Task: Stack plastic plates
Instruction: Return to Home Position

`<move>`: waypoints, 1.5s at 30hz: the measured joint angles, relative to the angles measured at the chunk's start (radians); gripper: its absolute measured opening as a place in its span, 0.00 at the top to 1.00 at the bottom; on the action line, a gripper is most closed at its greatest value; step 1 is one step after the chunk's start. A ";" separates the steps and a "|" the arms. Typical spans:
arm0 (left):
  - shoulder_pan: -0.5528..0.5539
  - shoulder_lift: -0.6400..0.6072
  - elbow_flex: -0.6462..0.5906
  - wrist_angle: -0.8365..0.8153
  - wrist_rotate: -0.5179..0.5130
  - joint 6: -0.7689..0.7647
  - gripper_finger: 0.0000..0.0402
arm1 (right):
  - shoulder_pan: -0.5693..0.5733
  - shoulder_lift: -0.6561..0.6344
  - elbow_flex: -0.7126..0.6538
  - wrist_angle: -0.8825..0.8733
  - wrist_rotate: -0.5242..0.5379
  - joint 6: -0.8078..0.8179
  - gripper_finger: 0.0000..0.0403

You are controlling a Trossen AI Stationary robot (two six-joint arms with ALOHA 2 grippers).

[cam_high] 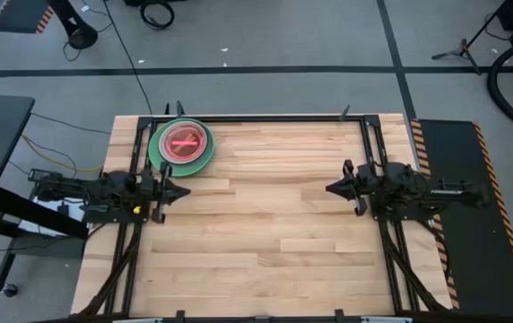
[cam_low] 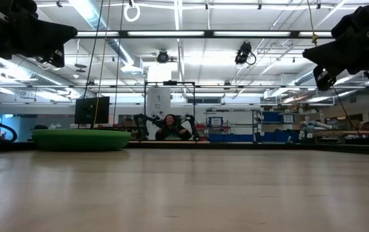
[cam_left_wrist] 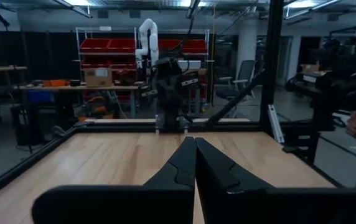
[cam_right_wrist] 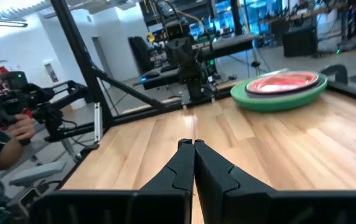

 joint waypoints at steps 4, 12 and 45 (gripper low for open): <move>0.008 0.000 0.000 -0.002 -0.002 0.028 0.97 | 0.070 0.027 0.000 0.049 0.053 -0.065 0.95; 0.037 0.000 0.000 -0.001 -0.002 0.011 0.97 | 0.038 -0.032 0.000 -0.037 0.053 -0.053 0.95; 0.040 0.000 -0.001 -0.101 0.035 -0.068 0.97 | -0.014 -0.045 0.000 -0.054 0.111 -0.159 0.95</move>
